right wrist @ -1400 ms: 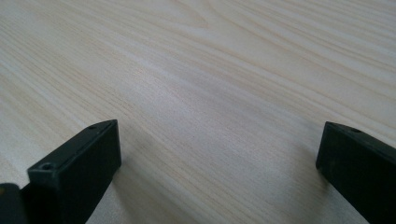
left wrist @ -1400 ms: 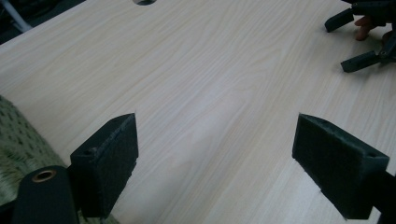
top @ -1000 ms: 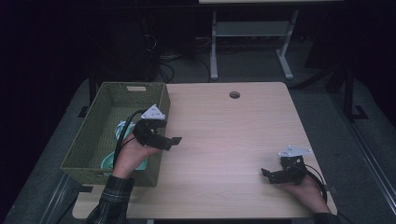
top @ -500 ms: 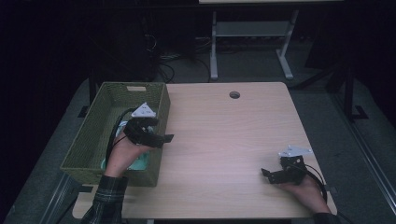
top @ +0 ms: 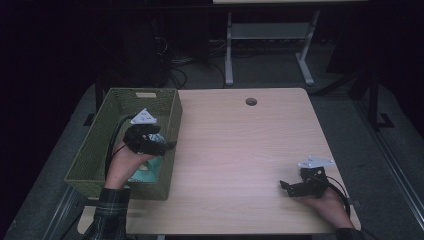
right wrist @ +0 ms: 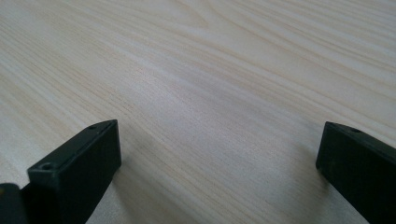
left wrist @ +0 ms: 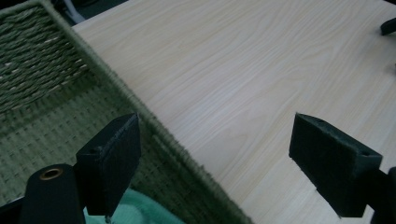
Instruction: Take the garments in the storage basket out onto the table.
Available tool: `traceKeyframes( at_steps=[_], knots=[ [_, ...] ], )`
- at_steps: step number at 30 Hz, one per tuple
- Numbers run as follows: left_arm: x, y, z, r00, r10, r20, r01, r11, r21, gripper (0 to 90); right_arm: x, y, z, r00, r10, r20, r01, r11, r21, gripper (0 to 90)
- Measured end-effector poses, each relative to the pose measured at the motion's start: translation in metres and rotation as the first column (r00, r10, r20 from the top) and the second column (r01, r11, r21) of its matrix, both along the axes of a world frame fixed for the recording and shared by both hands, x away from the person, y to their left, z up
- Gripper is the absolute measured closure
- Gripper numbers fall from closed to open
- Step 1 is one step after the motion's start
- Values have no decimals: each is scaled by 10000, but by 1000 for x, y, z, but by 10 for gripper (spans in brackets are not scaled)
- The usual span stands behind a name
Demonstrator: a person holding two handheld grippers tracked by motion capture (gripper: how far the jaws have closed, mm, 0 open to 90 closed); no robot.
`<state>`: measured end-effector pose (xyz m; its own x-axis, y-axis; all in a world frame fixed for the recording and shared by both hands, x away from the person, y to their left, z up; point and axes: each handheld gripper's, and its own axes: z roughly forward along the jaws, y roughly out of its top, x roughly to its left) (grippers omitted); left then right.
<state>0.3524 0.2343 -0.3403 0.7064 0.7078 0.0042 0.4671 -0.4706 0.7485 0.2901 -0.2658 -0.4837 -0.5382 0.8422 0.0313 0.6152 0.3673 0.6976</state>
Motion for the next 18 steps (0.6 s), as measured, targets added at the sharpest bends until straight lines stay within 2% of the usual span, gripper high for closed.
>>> traceKeyframes(
  at_steps=[13, 18],
  knots=[
    [2, 24, -4, 9978, 657, 111, -658, 9978, 24, 164, 0, 0, 0, 10000, 15, 41, -15, 10000, -18, 0],
    [5, 37, -8, 9947, 1023, 105, -1025, 9945, 212, 165, 0, 0, 0, 10000, 25, 38, -25, 10000, -13, 0]
  ],
)
